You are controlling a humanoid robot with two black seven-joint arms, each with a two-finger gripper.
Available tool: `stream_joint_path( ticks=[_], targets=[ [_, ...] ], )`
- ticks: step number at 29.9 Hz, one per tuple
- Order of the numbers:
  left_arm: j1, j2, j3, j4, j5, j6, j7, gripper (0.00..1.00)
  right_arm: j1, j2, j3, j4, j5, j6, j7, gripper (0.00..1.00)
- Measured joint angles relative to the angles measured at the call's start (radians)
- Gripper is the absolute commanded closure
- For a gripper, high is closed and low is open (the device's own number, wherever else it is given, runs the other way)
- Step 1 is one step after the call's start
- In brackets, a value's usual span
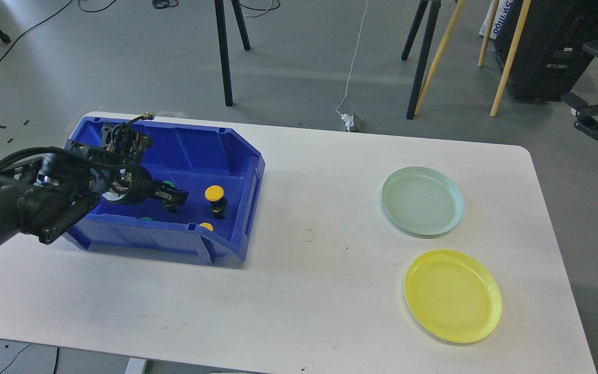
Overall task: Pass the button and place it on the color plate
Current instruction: 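Lower the left gripper into the bin and grasp the green-capped button, then lift the green-capped button out of the bin with the left gripper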
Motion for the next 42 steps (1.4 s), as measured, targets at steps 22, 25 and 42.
stream_joint_path(
  ticks=[22,25,42],
  targets=[
    [-0.078,0.281,-0.033,-0.271,-0.073,0.0,-0.03,0.77,0.005,0.069,0.017,-0.006,0.001,0.0,0.003,0.01],
    [-0.098,0.341,-0.049,-0.333,-0.155,0.0,-0.03,0.77,0.007,0.083,0.027,-0.006,0.003,-0.009,0.006,0.01],
    [-0.287,0.142,-0.308,-0.389,-0.875,0.0,-0.018,0.76,0.011,0.167,0.133,0.054,0.008,-0.05,0.011,0.01]
  ],
)
